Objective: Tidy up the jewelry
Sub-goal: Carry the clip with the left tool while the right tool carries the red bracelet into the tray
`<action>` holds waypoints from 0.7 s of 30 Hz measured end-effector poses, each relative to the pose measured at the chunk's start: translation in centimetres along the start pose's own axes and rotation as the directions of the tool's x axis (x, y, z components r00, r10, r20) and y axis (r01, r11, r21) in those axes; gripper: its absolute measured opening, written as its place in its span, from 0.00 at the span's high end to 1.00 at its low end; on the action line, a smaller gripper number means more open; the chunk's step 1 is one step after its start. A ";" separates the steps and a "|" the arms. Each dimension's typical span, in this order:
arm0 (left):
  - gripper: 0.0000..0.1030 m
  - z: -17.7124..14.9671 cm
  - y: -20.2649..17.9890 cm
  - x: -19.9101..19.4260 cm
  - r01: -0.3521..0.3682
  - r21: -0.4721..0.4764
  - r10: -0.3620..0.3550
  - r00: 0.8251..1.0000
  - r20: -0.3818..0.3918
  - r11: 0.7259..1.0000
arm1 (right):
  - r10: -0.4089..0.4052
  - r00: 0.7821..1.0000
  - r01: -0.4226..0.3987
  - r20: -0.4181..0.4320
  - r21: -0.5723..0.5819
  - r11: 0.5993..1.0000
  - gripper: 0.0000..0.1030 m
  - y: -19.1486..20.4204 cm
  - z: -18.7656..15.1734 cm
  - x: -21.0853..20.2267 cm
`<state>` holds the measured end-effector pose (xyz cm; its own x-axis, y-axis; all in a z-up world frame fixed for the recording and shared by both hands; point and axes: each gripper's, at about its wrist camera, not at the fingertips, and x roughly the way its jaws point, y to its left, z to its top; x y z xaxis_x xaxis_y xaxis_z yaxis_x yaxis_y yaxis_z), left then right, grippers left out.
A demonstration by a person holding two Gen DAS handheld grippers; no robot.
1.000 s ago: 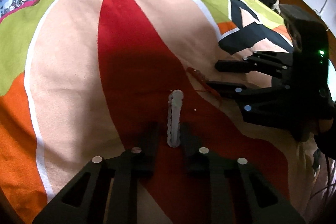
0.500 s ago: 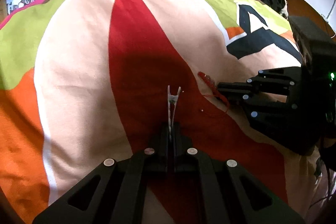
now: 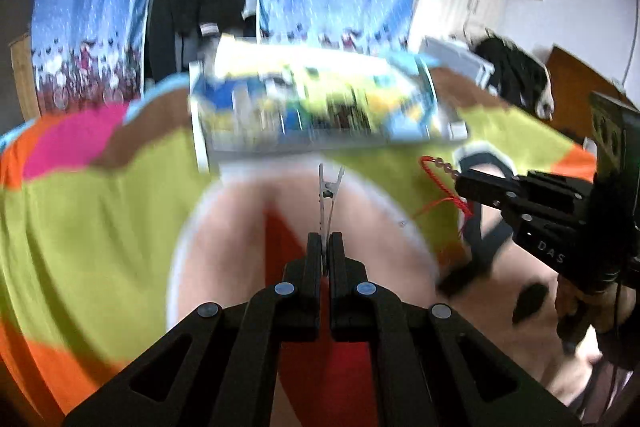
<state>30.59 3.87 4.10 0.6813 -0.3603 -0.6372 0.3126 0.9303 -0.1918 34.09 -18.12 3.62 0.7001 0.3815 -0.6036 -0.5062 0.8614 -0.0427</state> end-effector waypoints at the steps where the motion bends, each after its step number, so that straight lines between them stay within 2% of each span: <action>1: 0.99 1.2 0.2 0.3 -0.002 0.000 0.002 1.000 0.014 1.000 | -0.006 1.000 0.006 0.011 0.015 1.000 0.96 -0.5 1.4 0.4; 5: 0.99 6.2 1.5 2.0 -0.018 -0.011 0.019 0.998 0.057 1.000 | -0.044 0.999 0.043 0.022 0.048 0.998 0.96 -2.5 6.1 2.4; 10: 0.99 10.5 3.2 5.7 -0.041 -0.051 0.043 0.999 0.026 0.998 | -0.069 0.997 0.070 -0.026 0.056 0.996 0.96 -4.5 9.5 6.3; 17: 0.99 10.4 4.7 9.6 -0.062 -0.074 0.059 0.998 -0.037 0.995 | -0.042 0.990 0.052 -0.135 0.070 0.996 0.96 -5.4 9.5 10.9; 21: 0.99 9.7 4.8 10.5 -0.078 -0.065 0.074 0.996 -0.055 0.995 | -0.034 0.988 0.046 -0.149 0.081 0.996 0.96 -5.6 8.9 11.5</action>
<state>45.71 3.85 3.72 0.6649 -0.2858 -0.6901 0.2151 0.9580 -0.1895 49.45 -15.60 3.98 0.6338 0.2979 -0.7138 -0.4305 0.9026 -0.0057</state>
